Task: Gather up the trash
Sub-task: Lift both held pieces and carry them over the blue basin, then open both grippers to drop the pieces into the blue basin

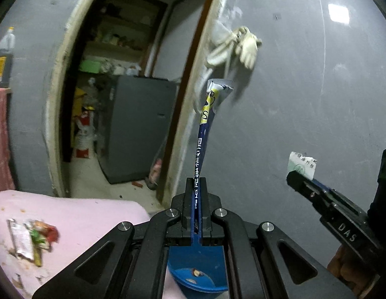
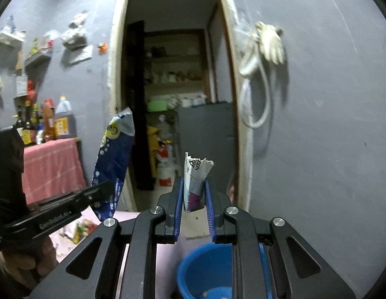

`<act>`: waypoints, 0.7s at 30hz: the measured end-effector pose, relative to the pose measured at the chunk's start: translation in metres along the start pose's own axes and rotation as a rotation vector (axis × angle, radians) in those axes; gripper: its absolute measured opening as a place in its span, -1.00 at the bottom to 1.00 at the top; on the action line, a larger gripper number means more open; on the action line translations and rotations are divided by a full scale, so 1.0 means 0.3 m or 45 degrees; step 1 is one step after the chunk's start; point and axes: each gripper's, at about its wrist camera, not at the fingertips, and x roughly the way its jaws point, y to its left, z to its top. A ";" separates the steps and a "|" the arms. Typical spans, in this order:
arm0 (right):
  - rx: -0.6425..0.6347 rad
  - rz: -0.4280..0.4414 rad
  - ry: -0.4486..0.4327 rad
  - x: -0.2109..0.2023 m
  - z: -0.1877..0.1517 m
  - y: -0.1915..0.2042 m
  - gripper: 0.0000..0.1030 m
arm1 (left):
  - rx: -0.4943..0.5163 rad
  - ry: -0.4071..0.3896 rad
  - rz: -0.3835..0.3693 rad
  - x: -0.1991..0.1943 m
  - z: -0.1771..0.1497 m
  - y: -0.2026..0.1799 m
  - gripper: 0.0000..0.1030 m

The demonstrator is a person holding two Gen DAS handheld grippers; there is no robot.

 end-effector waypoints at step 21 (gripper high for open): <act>0.263 -0.093 0.420 0.242 -0.299 -0.247 -0.64 | -0.013 0.526 -0.038 0.467 -0.286 -0.012 -0.99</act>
